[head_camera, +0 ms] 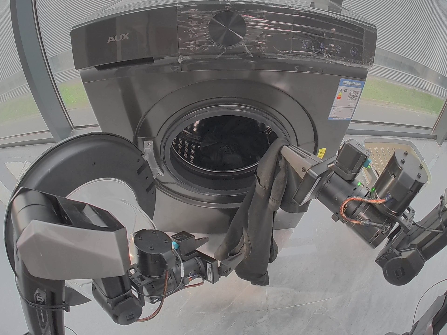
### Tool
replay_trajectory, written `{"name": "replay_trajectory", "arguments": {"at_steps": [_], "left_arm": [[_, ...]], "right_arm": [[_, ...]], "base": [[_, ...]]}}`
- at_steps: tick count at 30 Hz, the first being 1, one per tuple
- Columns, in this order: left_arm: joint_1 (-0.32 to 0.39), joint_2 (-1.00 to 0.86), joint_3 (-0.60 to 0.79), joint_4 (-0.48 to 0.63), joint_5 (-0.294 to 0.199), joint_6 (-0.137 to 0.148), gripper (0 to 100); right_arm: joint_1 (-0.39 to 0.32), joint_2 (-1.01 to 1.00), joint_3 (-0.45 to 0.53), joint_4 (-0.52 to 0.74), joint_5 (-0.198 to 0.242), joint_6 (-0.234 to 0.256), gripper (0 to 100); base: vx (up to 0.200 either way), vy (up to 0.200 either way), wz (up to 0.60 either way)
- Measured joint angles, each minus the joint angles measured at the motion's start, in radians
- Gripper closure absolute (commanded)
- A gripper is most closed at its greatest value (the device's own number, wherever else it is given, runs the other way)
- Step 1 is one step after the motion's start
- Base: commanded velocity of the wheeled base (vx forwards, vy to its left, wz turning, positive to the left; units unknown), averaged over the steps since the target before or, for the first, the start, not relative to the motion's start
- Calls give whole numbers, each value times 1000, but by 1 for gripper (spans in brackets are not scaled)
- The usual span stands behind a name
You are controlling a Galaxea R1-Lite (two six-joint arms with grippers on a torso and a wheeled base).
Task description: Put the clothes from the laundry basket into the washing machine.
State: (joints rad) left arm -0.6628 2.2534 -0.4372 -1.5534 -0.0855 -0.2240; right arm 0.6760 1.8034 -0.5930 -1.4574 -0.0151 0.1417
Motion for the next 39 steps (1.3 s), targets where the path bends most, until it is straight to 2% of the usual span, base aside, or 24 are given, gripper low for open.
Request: {"name": "replay_trajectory", "arguments": {"at_steps": [6, 13, 17, 22, 28, 29, 39], "left_arm": [[10, 68, -101, 0, -41, -4, 0], [34, 155, -237, 0, -58, -6, 0], [40, 197, -284, 1, -64, -7, 0], [42, 239, -333, 1, -104, -8, 0], [43, 278, -381, 0, -111, -8, 0], [43, 283, -389, 0, -111, -7, 100], [43, 301, -438, 2, -105, -7, 100]], "right_arm": [[11, -2, -5, -1, 0, 1, 100], [21, -2, 0, -2, -1, 1, 100], [24, -2, 2, -2, -1, 1, 100], [30, -2, 3, -3, -1, 2, 100], [36, -1, 5, -3, -2, 3, 100], [36, -1, 5, -4, -3, 3, 100], [31, 1, 27, -8, -3, 6, 100]], "base": [[0, 0, 0], [0, 0, 0], [0, 0, 0], [0, 0, 0], [0, 0, 0], [0, 0, 0], [0, 0, 0]]}}
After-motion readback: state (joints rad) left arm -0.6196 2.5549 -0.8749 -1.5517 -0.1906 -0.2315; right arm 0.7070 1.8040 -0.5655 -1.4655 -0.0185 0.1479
